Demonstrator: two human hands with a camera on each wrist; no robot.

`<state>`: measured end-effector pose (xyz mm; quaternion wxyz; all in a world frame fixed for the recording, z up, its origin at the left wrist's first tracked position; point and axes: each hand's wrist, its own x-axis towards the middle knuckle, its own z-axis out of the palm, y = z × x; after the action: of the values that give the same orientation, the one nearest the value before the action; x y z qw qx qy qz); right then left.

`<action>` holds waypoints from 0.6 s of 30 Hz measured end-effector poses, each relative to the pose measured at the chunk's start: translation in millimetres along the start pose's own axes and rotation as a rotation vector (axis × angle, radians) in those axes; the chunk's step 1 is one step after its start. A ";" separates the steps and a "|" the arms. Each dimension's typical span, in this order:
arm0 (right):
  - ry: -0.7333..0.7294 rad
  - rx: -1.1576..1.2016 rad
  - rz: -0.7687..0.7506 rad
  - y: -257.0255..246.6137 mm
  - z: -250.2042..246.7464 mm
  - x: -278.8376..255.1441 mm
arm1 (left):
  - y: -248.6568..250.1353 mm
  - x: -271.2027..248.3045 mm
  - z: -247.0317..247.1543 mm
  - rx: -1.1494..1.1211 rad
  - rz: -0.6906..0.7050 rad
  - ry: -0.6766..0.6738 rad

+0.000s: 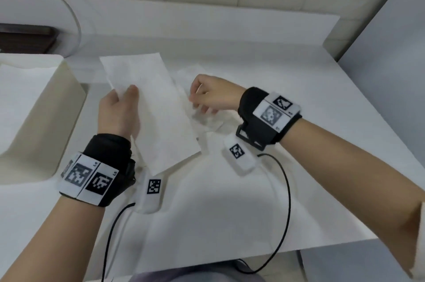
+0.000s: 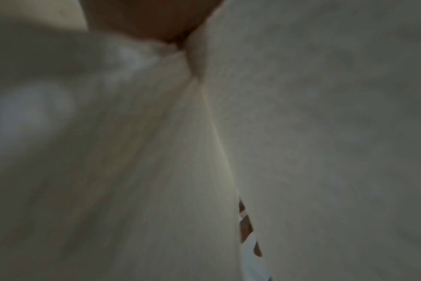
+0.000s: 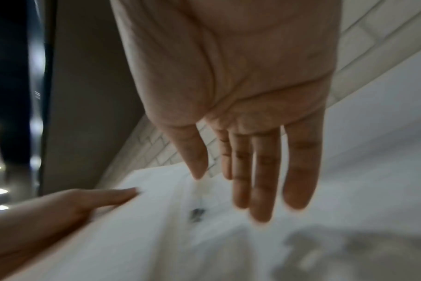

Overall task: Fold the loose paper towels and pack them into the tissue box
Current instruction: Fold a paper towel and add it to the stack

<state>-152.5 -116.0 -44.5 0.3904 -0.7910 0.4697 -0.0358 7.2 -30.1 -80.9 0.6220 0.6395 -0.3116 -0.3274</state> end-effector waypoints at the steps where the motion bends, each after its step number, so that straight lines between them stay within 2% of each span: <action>1: 0.037 -0.148 0.017 7.0 -6.6 7.4 | -0.3 -1.9 -4.5 0.023 0.012 0.016; 3: 0.010 -0.411 0.084 20.2 -15.8 22.1 | -1.3 -3.5 -13.8 0.023 0.013 0.015; 6: -0.152 -0.622 0.211 31.9 -17.2 36.2 | -2.7 -6.3 -22.7 0.016 -0.018 -0.005; 9: -0.161 -0.708 0.250 33.3 -11.4 46.0 | -6.3 -4.4 -31.7 0.006 -0.053 -0.034; 18: -0.153 -0.856 0.178 24.8 3.4 46.9 | -7.4 -6.1 -42.4 0.055 -0.101 -0.091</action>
<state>-142.7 -156.5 -77.5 0.0627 -0.8381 0.4784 0.2545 37.7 0.1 -87.6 0.5721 0.6557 -0.3157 -0.3783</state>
